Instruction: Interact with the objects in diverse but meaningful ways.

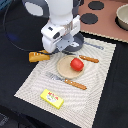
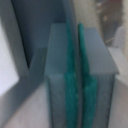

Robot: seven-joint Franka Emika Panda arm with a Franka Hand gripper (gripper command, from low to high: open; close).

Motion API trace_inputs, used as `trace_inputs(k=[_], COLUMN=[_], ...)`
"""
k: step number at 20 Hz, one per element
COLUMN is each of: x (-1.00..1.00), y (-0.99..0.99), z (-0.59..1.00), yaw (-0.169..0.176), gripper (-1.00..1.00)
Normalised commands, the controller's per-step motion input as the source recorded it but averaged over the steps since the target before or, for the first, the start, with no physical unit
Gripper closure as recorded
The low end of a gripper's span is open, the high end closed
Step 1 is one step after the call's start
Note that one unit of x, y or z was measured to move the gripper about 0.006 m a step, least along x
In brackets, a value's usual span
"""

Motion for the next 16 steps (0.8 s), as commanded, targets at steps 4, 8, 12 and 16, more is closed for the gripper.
trace_inputs(k=[4, 8, 12, 16], x=[0.09, 0.24, 0.35, 0.55], y=[0.58, 0.33, 0.23, 0.2], z=[0.38, 0.55, 0.68, 0.75], yaw=[0.091, 0.048, 0.029, 0.011], gripper=[1.0, 1.0, 1.0, 1.0])
